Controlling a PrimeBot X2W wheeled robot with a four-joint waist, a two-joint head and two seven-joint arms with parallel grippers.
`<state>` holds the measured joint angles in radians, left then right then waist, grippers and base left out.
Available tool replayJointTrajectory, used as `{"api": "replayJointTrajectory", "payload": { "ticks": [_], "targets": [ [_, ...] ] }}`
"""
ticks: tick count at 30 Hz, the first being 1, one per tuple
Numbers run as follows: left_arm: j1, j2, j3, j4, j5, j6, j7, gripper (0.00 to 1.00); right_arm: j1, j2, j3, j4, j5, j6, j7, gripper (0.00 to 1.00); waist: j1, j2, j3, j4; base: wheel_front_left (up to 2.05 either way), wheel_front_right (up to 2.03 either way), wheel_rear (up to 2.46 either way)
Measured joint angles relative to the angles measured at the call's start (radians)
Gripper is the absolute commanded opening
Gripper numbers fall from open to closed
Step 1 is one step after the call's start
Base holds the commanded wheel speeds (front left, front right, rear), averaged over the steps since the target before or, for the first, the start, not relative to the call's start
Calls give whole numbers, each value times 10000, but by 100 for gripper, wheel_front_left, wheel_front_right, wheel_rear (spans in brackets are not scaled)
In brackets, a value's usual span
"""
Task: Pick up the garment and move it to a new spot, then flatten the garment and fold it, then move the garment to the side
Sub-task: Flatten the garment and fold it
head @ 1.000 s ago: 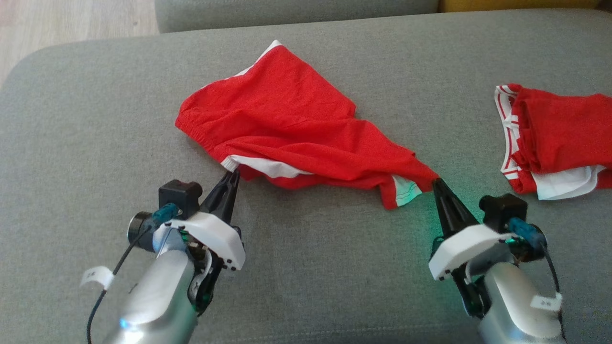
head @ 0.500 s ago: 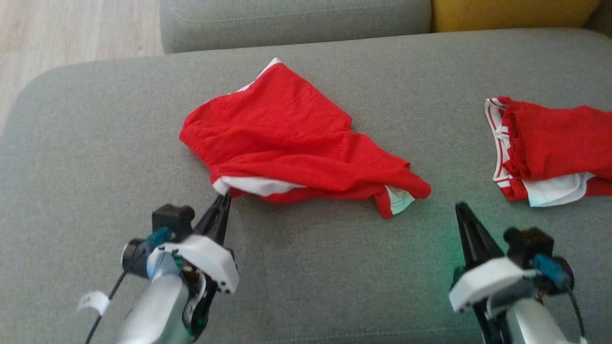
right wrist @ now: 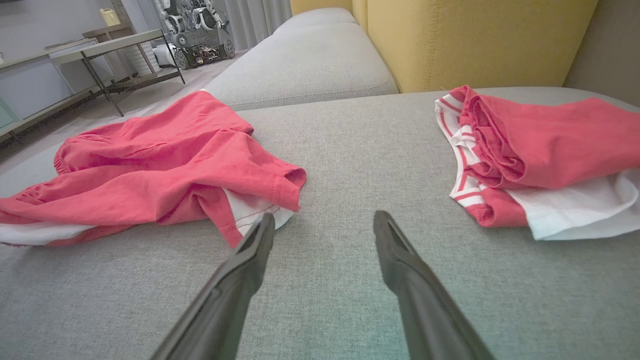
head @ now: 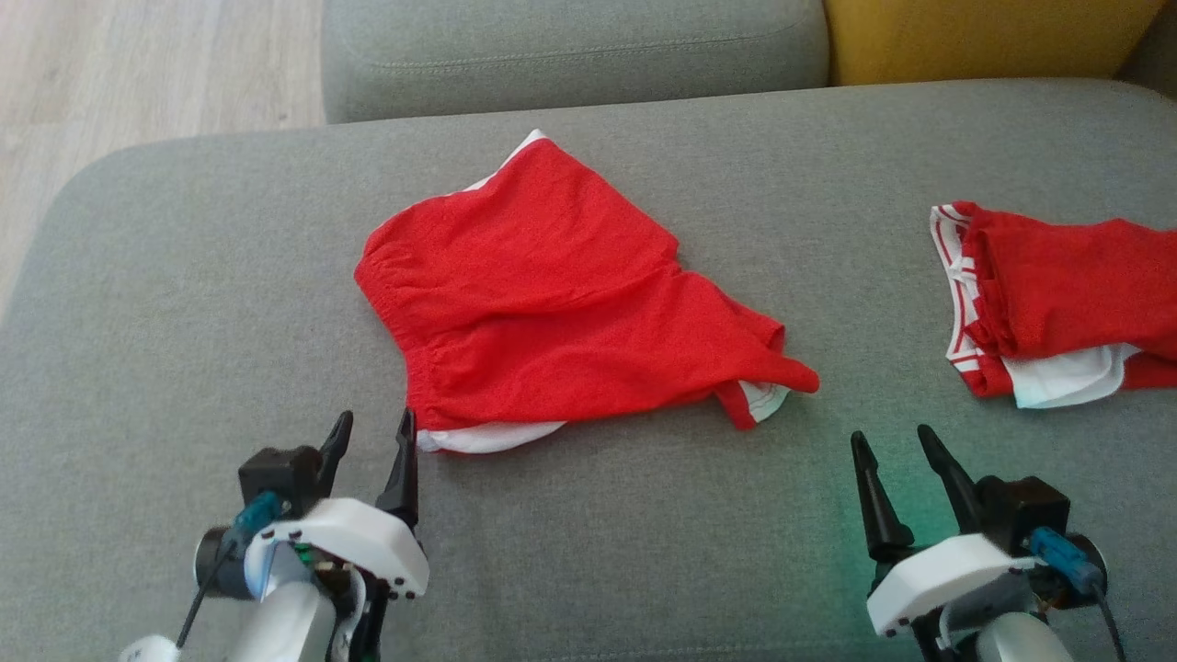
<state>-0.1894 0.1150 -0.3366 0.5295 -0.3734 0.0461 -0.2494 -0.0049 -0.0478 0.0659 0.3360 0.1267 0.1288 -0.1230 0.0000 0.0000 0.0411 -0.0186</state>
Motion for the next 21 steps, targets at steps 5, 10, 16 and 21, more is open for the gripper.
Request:
{"api": "replayJointTrajectory", "payload": {
  "ticks": [5, 10, 16, 21],
  "targets": [
    [300, -169, 249, -424, 48, 56, 0, 100, -17, 0, 54, 12, 38, 0, 0, 100, 0, 0, 101, 176, 0, 0, 0],
    [285, -278, 257, -500, 215, -125, 0, 100, -401, -2, 382, 255, -529, 0, 107, 100, 0, 0, 352, 407, 0, 0, 0],
    [137, -393, 270, -449, 253, -341, 0, 100, -1775, -385, 683, 1011, -1287, 0, 399, 100, 0, 0, 702, 765, 0, 0, 0],
    [103, -491, 301, -378, 320, -464, 0, 100, -2439, -805, 1367, 1672, -1371, 0, 527, 100, 0, 0, 931, 1043, 0, 0, 0]
  ]
}}
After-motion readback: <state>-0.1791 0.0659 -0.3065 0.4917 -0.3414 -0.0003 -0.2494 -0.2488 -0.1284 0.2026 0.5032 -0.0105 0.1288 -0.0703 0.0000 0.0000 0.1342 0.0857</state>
